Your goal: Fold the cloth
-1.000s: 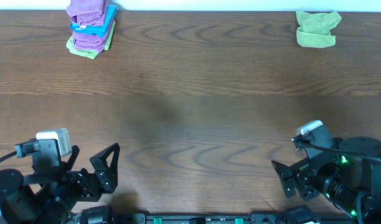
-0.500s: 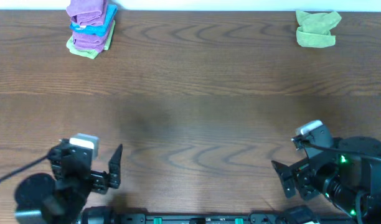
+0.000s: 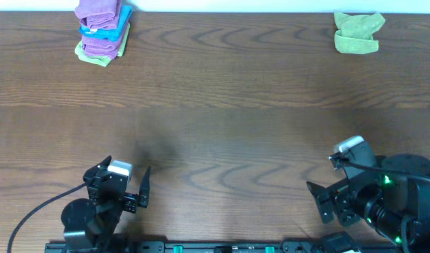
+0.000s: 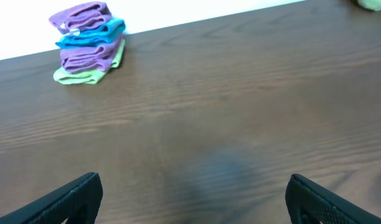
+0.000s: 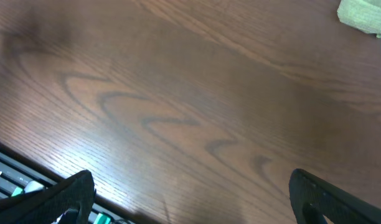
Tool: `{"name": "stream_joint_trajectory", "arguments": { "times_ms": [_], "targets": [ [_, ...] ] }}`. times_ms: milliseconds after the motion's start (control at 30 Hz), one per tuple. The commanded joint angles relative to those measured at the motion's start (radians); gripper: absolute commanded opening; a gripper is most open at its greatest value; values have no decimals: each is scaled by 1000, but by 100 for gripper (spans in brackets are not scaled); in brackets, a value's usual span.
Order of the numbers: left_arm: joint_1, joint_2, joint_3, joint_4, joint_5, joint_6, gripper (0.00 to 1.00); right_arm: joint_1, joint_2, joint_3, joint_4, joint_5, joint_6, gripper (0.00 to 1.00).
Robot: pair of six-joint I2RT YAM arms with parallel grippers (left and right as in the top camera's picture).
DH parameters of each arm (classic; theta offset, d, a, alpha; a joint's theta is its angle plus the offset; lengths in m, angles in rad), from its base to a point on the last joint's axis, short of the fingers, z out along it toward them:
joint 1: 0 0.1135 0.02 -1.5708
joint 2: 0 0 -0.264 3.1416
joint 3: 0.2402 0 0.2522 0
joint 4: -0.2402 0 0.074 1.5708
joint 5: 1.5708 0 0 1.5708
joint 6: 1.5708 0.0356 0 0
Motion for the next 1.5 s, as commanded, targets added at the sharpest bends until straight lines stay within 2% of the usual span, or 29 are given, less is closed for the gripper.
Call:
{"name": "stream_joint_trajectory", "arguments": {
  "times_ms": [0, 467, 1467],
  "targets": [
    [-5, -28, -50, 25, 7, 14, 95, 6, 0, 0, 0, 2, 4, 99],
    [-5, -28, -211, 217, 6, -39, 95, 6, 0, 0, 0, 2, 4, 99],
    [-3, -27, -212, 216, -2, -35, 95, 6, 0, 0, 0, 2, 4, 99]
  ]
}}
